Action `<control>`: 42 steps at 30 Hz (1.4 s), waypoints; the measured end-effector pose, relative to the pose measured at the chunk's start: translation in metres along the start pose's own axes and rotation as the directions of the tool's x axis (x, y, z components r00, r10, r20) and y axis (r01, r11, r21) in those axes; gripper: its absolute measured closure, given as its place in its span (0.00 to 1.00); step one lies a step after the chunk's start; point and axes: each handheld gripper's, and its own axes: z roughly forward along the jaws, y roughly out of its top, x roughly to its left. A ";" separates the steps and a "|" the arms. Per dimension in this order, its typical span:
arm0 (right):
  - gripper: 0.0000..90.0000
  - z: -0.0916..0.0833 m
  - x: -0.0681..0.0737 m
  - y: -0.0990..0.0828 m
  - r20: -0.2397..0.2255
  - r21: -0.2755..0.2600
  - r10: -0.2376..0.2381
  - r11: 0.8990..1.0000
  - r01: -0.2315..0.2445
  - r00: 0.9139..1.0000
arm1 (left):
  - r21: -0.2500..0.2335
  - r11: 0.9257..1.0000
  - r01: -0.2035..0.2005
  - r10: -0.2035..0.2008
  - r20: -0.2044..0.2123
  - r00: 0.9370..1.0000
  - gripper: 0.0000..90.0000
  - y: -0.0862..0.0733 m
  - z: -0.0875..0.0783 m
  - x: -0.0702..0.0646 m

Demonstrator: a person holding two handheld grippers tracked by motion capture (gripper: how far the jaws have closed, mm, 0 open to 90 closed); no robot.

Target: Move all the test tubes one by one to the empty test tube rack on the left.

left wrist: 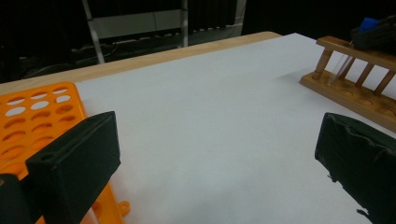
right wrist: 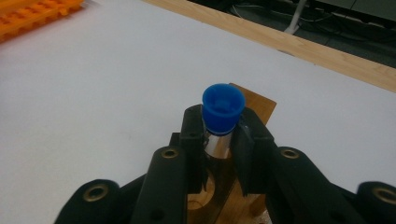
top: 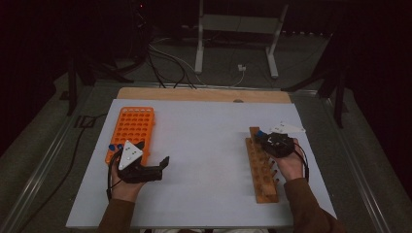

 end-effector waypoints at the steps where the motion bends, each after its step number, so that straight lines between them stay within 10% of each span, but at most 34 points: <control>1: 0.84 0.000 0.000 0.000 0.003 -0.002 0.003 1.000 -0.003 1.000 | 0.002 1.000 -0.001 0.001 -0.001 1.000 0.01 0.000 0.000 0.000; 42: 0.85 -0.030 0.001 0.031 -0.003 -0.065 -0.024 0.998 0.024 1.000 | 0.015 1.000 -0.016 0.015 0.032 0.999 0.01 0.016 0.013 -0.013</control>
